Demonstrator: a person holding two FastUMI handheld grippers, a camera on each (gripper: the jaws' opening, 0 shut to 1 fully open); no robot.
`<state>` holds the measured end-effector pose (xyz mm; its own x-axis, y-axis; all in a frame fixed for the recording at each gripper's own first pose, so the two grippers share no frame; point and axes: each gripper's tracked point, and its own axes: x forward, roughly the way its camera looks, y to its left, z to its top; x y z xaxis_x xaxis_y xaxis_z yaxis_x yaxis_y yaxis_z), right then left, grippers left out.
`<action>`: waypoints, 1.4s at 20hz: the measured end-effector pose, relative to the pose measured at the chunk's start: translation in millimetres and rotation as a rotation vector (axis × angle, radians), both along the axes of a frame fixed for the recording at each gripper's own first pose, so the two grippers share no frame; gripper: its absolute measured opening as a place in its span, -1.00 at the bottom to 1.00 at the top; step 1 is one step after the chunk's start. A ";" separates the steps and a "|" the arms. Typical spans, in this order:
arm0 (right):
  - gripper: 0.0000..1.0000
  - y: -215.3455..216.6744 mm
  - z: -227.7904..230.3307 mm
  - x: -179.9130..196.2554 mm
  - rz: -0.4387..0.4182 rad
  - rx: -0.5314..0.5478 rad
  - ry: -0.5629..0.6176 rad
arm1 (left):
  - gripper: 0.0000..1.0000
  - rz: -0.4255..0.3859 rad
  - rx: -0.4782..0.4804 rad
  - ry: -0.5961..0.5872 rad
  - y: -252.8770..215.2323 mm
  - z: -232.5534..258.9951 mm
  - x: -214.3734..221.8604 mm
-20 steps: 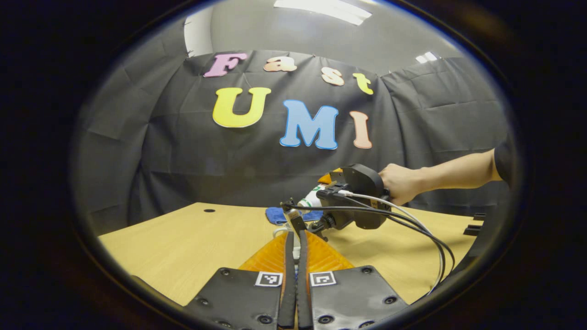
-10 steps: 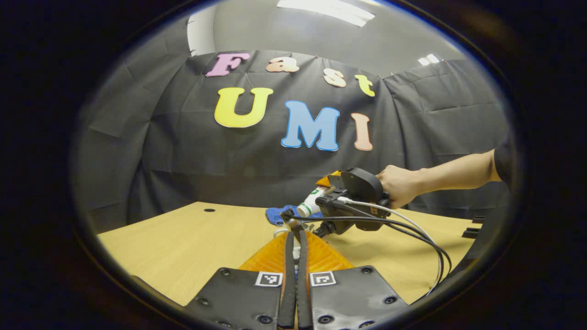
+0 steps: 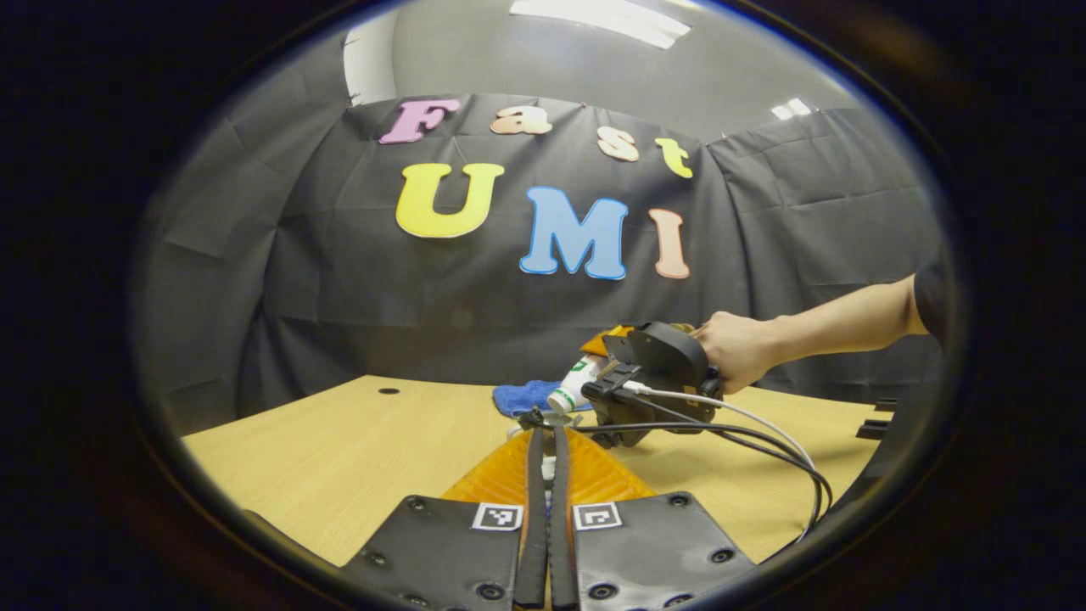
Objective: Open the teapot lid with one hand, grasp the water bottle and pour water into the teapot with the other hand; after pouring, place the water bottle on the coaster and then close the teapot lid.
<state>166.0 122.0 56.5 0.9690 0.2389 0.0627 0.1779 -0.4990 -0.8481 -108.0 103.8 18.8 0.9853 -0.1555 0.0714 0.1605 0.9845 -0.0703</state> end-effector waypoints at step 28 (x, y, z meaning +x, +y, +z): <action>0.45 -35.6 -43.2 -6.9 -0.072 1.088 0.393 | -0.77 -0.033 0.019 0.004 -19.8 -1.8 2.1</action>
<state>159.1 86.4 13.4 0.9763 0.1876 -0.1076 -0.1928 0.5297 -0.8260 -105.8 84.0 17.1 0.9798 -0.1895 0.0644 0.1929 0.9798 -0.0520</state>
